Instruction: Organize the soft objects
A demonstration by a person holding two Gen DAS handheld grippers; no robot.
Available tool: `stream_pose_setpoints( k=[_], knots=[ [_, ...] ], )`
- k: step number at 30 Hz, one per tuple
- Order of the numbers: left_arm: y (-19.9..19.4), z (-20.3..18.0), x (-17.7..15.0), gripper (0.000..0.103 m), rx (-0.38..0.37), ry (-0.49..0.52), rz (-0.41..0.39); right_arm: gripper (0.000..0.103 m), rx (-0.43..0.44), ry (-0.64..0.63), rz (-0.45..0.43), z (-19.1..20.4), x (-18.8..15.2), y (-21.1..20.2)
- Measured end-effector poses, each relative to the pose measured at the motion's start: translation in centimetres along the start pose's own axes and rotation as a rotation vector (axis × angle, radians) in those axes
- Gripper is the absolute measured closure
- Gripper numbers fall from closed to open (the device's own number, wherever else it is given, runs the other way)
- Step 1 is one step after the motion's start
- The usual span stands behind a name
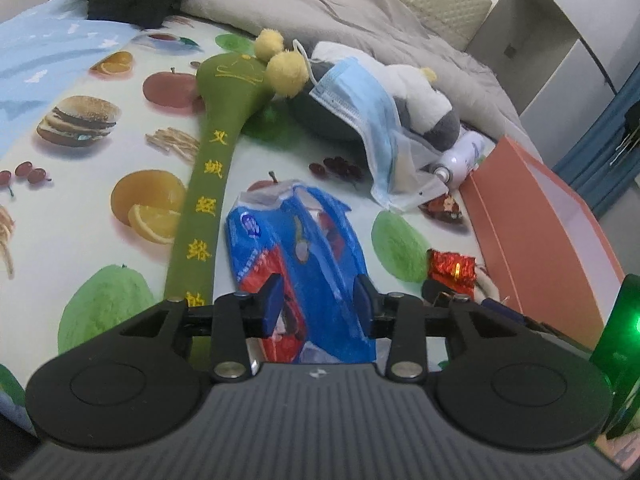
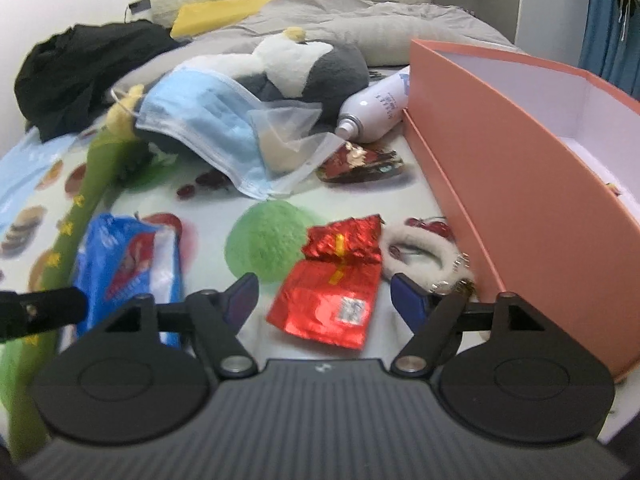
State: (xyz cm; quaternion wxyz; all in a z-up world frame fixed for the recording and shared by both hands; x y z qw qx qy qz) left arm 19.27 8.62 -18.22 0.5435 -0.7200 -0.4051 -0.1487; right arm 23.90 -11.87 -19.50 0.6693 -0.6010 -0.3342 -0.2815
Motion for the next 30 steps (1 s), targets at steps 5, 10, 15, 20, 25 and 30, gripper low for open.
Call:
stream_pose_setpoints(
  k=[5,10,15,20,25,30],
  knots=[
    [0.4,0.1,0.7,0.059,-0.025,-0.032,0.007,0.029,-0.041,-0.048,-0.01,0.5,0.2,1.2],
    [0.8,-0.2,0.7,0.059,-0.028,-0.025,0.014,0.038,-0.034,-0.078,0.03,0.4,-0.4,2.1],
    [1.0,-0.4,0.4,0.059,-0.021,-0.007,0.021,0.044,-0.017,-0.118,0.004,0.2,-0.9,1.4],
    [0.9,-1.1,0.2,0.059,0.01,0.041,0.034,0.046,0.032,-0.11,0.022,-0.3,-1.1,-0.3],
    [1.2,-1.7,-0.2,0.059,0.049,0.069,0.044,0.046,0.09,-0.111,0.049,-0.7,-1.4,-2.2],
    [1.0,-2.1,-0.5,0.059,0.075,0.084,0.054,0.045,0.125,-0.111,0.079,-1.0,-1.9,-3.9]
  ],
)
Point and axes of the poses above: each gripper's, at about its wrist camera, not at the fingertips, and y roughly the way its jaws point, z to its left, x to its top, the point moved 1 cm from there along y, roughly the way its jaws point, and after that the axes turned 5 degrees about -z, right-handed, at the moved point
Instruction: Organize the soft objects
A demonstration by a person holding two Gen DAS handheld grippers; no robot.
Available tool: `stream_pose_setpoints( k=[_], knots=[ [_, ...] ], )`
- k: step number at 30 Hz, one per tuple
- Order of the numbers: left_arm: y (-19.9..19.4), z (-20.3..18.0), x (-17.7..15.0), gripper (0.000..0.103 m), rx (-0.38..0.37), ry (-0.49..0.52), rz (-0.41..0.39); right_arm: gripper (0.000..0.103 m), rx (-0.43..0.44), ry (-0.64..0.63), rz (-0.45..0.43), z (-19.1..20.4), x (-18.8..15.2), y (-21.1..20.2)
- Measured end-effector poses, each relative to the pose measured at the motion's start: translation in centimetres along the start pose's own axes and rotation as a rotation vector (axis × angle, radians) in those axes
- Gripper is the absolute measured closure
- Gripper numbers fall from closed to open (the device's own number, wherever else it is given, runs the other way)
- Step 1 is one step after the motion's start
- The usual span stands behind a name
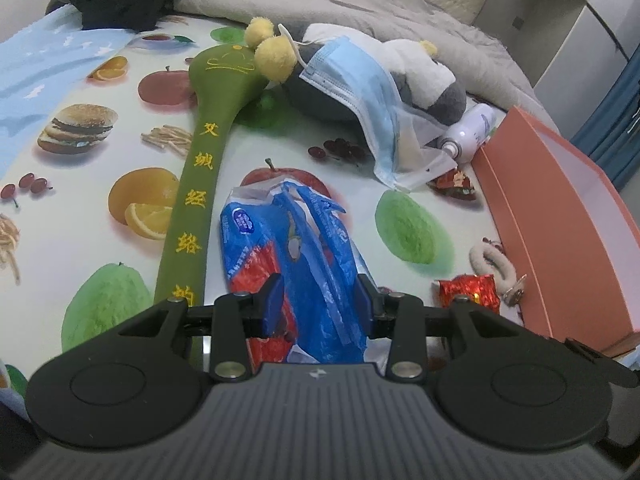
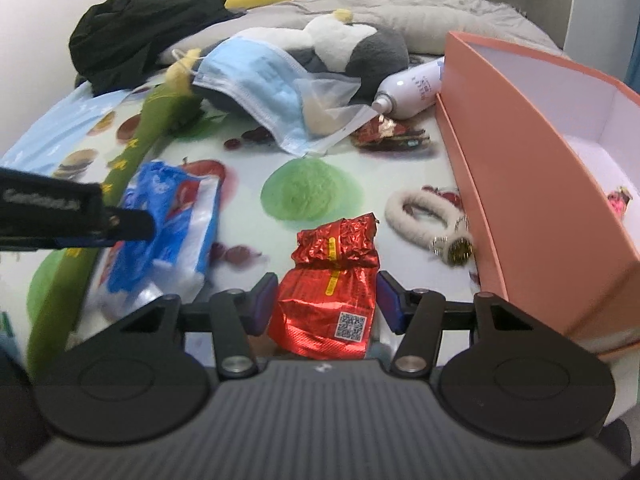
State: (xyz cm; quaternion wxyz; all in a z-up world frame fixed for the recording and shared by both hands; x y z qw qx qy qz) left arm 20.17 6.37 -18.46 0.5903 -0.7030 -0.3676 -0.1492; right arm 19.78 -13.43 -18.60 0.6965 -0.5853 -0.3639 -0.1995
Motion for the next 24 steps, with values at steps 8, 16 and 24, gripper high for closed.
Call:
stream_pose_setpoints(
  k=[8,16,24],
  knots=[
    [-0.1,-0.3,-0.3,0.051,0.02,0.005,0.0,0.038,-0.007,0.012,0.004,-0.5,-0.2,-0.3],
    [0.3,-0.7,-0.2,0.051,0.05,0.016,-0.008,0.038,-0.033,0.038,-0.002,-0.4,0.7,1.5],
    [1.5,-0.9,-0.4,0.051,0.099,0.019,0.002,0.048,-0.022,0.074,0.003,-1.4,0.6,1.5]
  ],
)
Point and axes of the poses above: each gripper's, at about its wrist camera, not at the fingertips, and y roughly the way its jaws point, z to its left, x to its top, the point moved 1 cm from there along y, roughly the way its jaws point, and after that the axes turned 5 degrees about -z, right-handed, at the moved point
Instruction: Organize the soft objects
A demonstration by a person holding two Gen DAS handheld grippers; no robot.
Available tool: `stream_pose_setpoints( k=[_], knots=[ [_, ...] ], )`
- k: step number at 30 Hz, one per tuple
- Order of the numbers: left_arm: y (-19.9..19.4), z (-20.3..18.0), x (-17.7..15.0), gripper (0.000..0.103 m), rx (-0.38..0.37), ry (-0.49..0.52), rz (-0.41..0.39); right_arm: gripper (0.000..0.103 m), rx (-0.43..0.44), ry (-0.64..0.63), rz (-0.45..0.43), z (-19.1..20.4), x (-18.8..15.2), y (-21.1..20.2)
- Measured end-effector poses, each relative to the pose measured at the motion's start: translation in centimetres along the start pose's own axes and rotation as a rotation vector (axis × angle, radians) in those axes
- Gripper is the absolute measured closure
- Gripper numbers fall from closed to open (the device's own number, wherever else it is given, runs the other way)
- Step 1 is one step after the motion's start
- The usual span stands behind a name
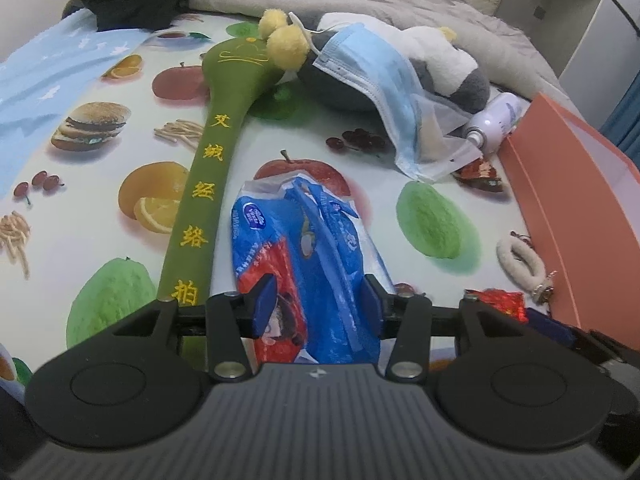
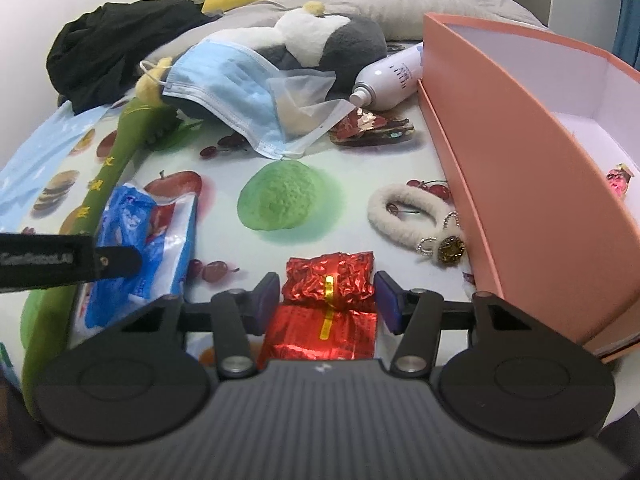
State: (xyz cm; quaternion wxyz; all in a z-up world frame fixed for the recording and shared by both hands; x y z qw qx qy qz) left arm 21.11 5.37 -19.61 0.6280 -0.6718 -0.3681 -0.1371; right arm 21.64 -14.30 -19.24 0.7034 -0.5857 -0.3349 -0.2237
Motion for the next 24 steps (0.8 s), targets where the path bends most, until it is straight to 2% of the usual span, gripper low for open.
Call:
stream_pose_setpoints(
  k=[6,8,11,17,24],
  knots=[
    [0.8,-0.2,0.0,0.055,0.019,0.019,-0.017,0.05,0.009,-0.009,-0.002,-0.5,0.0,-0.9],
    [0.8,-0.2,0.1,0.074,0.018,0.019,-0.025,0.05,0.016,-0.01,-0.001,-0.7,0.1,-1.2],
    [0.6,-0.4,0.2,0.086,0.016,0.014,-0.028,0.05,0.018,-0.029,-0.005,-0.8,0.6,-1.8],
    [-1.3,-1.2,0.6,0.094,-0.01,0.024,-0.056,0.05,0.039,-0.033,-0.013,-1.2,1.9,-3.3],
    [-4.6,-2.8,2.1,0.095,-0.054,0.032,-0.073,0.05,0.074,-0.015,-0.04,-1.9,4.3,-6.6]
  ],
)
Point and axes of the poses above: each gripper's, at about its wrist camera, not at the fingertips, and y roughly the way its jaws point, z to its left, x to its top, the point moved 1 cm from there along y, roughly the way its jaws point, and after that the axes turned 5 degrees about -z, right-handed, at the moved point
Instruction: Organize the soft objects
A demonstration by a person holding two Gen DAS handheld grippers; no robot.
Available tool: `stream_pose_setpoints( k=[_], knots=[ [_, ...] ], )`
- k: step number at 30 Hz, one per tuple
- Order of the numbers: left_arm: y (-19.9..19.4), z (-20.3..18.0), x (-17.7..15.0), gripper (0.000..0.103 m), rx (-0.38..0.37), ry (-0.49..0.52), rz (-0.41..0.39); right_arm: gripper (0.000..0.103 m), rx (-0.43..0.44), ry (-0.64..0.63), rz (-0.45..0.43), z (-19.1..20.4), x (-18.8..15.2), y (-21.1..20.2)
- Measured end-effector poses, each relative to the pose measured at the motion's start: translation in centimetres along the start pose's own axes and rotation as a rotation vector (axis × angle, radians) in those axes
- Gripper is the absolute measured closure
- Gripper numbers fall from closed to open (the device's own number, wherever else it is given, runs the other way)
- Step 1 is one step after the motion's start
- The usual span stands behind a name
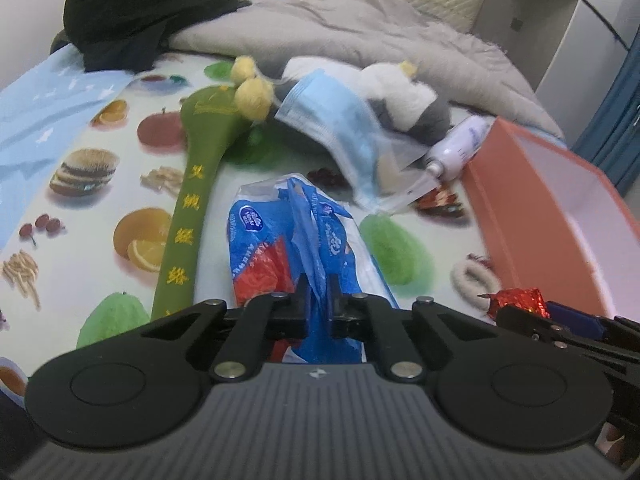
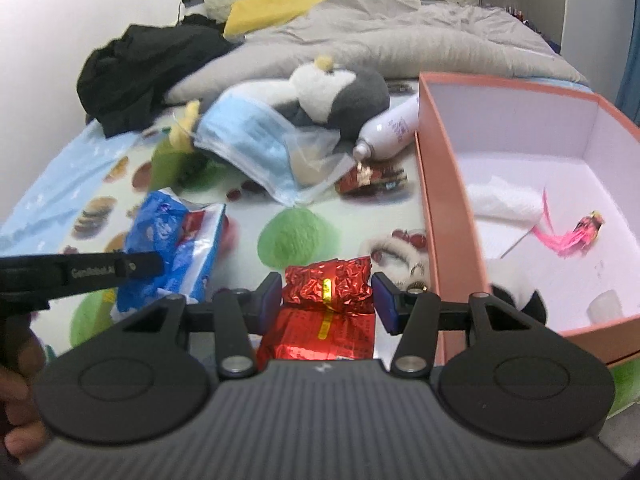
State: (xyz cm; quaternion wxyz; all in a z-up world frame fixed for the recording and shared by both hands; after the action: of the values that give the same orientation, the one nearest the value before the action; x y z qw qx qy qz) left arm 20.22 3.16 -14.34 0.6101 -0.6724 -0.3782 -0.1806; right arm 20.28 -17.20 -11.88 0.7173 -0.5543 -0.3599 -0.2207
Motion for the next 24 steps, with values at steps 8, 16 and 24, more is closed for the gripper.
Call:
stream_pose_setpoints(
  k=[8,16,24],
  knots=[
    [-4.0,-3.0,4.0,0.095,-0.075,0.007,-0.056,0.05,0.018,-0.001,-0.076,-0.8,4.2,-3.7],
    [-7.2,-7.8,8.9,0.095,-0.169,0.055,-0.132,0.05,0.013,0.003,-0.187,-2.4,9.3,-7.3],
    [-9.6,-14.5,13.6,0.095,-0.308,0.131,-0.202,0.05,-0.04,0.029,-0.298,-5.4,13.8,-11.0]
  ],
)
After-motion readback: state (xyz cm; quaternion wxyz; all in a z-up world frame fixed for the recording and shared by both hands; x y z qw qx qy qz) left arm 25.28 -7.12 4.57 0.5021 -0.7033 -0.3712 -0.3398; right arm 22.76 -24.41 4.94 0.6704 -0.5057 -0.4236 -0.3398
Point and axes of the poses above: each gripper's, at about its wrist camera, not at the fingertips, and y roughly the way its jaws point, z to its left, x to its top, the point moved 1 cm from there along y, roughly the way its jaws point, and after that the axes turned 5 degrees about -z, right-handed, at the moved point
